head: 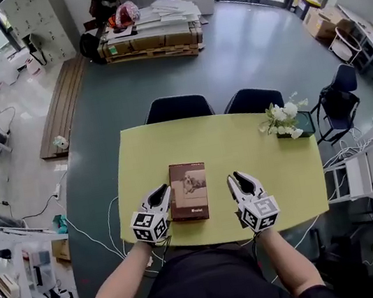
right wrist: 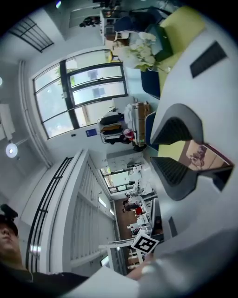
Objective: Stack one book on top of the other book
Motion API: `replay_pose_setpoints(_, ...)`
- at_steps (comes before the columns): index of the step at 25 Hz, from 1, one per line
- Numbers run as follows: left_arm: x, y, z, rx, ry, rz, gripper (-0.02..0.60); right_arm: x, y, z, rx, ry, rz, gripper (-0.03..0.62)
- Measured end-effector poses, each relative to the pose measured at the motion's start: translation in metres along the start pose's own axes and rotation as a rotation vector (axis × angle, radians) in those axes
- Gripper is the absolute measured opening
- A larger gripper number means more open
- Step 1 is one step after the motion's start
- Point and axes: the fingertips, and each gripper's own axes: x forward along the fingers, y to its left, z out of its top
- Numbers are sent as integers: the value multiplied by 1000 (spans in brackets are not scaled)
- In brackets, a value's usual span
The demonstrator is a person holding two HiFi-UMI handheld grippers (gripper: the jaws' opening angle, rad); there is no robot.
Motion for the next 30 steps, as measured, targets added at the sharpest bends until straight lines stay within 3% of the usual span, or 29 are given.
replay_pose_setpoints(7,-25,-86,106,133,-192,-110,11,-50,49,102,-141,-176,-3,32)
replay_pose_setpoints(13,-49,-137,155,190,-279,-199,9,-77,84,139,-138,-251,15,18)
replay_pose_setpoints(22,-47,-149,160,195,-283,-193,9,-76,98,126,-116,-224,41,15)
replay_pose_setpoints(30,-52,-155,161,183,-299,-168,9,-77,85,134,-107,-236,-11,14)
